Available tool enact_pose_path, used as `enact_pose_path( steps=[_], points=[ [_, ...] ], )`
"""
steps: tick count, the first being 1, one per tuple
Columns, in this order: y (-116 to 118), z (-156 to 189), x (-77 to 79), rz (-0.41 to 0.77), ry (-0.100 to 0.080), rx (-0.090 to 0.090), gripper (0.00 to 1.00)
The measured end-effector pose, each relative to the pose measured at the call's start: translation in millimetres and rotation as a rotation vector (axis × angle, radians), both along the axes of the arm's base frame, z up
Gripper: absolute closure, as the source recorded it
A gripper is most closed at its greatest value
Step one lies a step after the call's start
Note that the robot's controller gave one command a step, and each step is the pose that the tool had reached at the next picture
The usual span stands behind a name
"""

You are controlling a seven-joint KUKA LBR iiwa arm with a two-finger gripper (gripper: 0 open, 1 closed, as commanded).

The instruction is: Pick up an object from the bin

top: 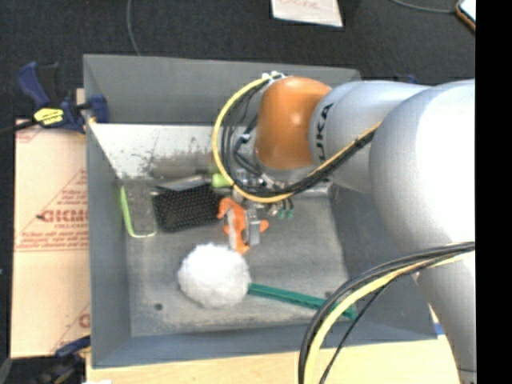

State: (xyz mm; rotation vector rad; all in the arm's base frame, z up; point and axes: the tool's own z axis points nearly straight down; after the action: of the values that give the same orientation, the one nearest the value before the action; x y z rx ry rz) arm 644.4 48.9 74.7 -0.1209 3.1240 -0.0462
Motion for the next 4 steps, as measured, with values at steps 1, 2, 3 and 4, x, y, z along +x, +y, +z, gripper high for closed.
enact_pose_path(
  steps=[1, 2, 3, 4],
  points=[
    [3, 3, -2.4, 0.006, -0.011, 0.014, 1.00],
    [3, 3, -2.4, 0.006, -0.011, 0.014, 1.00],
    [8, 17, -1.7, 0.013, -0.018, 0.011, 1.00],
    [5, 110, -17.1, 0.004, -0.016, 0.014, 1.00]
  ],
)
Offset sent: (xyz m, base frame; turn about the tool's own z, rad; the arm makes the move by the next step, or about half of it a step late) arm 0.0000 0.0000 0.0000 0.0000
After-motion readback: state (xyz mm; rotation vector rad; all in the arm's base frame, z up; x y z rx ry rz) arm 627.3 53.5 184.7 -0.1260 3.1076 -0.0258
